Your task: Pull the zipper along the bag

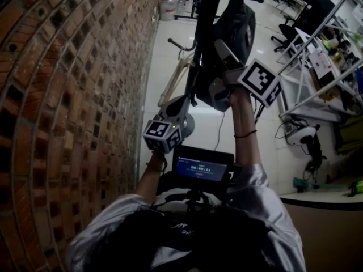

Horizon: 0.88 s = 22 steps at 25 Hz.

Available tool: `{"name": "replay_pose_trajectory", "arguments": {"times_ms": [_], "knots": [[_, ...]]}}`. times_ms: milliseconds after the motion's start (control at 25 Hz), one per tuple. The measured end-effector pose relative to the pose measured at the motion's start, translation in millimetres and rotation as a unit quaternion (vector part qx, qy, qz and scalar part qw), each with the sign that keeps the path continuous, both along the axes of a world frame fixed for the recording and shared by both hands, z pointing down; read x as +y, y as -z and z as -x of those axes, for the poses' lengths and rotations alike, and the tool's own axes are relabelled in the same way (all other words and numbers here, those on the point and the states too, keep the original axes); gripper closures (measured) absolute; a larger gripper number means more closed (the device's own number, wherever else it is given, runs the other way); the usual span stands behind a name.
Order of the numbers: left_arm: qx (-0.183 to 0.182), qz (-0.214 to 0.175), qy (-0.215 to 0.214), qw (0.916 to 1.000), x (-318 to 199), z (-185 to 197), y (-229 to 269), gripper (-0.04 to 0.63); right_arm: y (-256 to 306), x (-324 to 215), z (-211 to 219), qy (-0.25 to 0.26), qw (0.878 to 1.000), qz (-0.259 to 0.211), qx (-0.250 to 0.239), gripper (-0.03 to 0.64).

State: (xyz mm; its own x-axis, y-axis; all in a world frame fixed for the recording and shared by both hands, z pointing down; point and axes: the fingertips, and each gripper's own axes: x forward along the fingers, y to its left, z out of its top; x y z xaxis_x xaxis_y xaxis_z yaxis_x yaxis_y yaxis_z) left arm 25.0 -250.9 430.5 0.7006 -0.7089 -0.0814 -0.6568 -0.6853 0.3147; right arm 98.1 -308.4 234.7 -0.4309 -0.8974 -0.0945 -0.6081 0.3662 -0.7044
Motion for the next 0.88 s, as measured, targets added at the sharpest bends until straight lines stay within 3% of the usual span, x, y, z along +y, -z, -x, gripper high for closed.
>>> {"name": "replay_pose_trajectory", "arguments": {"times_ms": [640, 880], "knots": [[-0.003, -0.002, 0.001, 1.0, 11.8, 6.2, -0.8, 0.594, 18.9, -15.3, -9.6, 0.017, 0.994, 0.018, -0.109, 0.58], [-0.001, -0.007, 0.005, 1.0, 14.5, 8.8, 1.3, 0.594, 18.9, -16.6, -15.6, 0.005, 0.994, 0.017, -0.109, 0.58]]}}
